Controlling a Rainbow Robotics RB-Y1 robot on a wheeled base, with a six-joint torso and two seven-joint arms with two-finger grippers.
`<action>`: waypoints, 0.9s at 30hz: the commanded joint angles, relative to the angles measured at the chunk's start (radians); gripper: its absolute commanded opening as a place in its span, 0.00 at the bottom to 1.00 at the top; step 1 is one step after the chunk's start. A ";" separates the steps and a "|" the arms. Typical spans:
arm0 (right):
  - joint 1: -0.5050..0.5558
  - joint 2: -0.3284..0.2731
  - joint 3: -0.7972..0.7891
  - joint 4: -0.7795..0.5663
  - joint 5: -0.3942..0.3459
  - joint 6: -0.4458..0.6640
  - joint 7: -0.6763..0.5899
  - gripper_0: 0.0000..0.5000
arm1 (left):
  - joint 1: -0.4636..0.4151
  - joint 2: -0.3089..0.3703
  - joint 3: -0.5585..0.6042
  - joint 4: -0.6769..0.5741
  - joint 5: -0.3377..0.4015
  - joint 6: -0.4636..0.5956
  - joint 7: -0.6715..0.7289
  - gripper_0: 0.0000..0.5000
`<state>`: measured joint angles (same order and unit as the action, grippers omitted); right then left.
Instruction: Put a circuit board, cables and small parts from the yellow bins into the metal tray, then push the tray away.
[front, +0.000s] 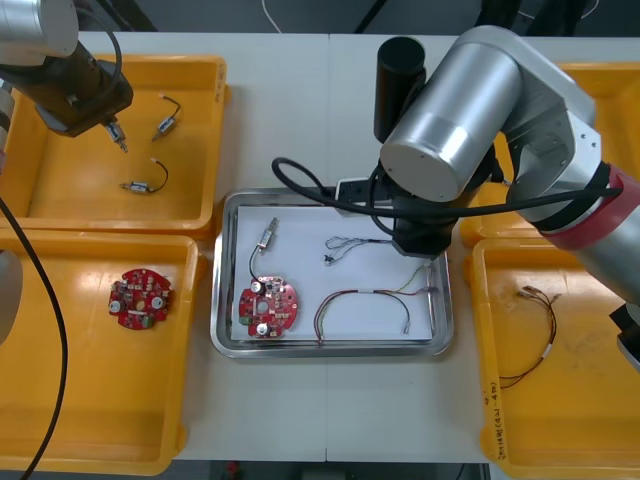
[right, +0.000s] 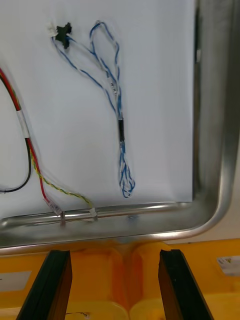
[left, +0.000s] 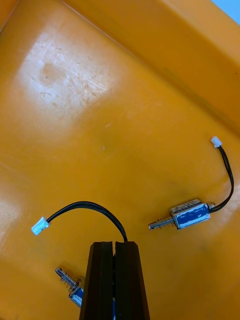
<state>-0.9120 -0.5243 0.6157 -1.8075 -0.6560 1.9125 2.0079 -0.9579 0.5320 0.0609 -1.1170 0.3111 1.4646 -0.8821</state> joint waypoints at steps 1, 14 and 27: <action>0.053 0.015 -0.156 -0.098 0.036 0.007 -0.047 1.00 | -0.030 0.048 0.024 -0.035 -0.015 0.010 -0.003 0.00; 0.151 0.006 -0.527 -0.173 0.081 0.007 -0.084 1.00 | -0.019 0.045 -0.018 0.062 0.013 -0.067 -0.006 0.00; 0.305 -0.046 -0.850 -0.250 0.076 0.007 -0.166 1.00 | 0.014 0.042 -0.085 0.146 0.043 -0.213 -0.003 0.00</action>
<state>-0.6502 -0.5295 -0.1710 -2.0089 -0.5743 1.9166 1.9135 -0.9537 0.5331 0.0060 -0.9845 0.3437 1.2767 -0.8822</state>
